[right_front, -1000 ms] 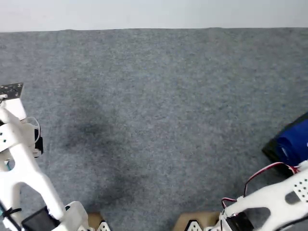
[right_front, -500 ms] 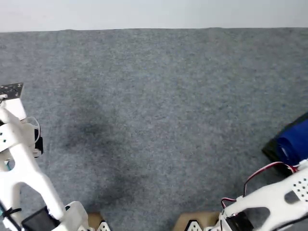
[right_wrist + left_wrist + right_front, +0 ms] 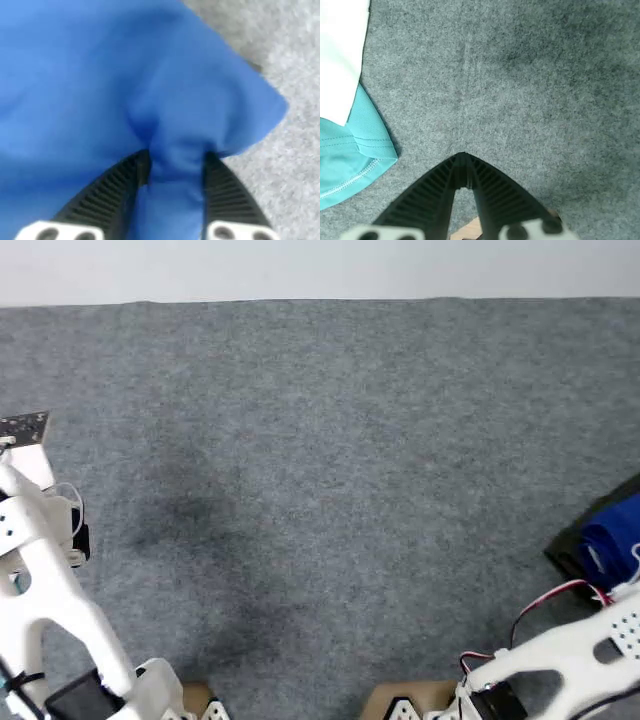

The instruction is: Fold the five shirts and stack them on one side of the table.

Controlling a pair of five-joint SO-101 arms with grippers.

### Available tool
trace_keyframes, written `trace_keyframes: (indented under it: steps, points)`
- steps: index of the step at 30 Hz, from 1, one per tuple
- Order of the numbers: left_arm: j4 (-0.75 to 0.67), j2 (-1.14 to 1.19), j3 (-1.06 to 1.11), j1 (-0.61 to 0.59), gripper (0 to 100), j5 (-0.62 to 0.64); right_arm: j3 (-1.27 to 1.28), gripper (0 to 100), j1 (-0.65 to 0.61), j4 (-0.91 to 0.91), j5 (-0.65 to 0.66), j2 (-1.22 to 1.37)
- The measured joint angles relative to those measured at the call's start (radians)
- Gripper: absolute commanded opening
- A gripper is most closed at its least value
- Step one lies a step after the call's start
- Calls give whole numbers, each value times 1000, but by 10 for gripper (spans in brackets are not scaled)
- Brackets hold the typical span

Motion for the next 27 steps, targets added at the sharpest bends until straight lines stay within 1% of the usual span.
trace_keyframes:
  steps: [4, 8, 12, 15, 27]
  points:
    - [0, 0, 0, 0, 4, 0, -23, 97, 0, -8, 0, 3]
    - [0, 0, 0, 0, 4, 0, -95, 106, -18, 46, 0, 2]
    - [0, 0, 0, 0, 4, 0, -100, 210, -51, 112, 0, -84]
    - [0, 0, 0, 0, 4, 0, -101, 282, -55, 118, 0, -147]
    - [0, 0, 0, 0, 4, 0, -101, 284, -55, 118, 0, -184]
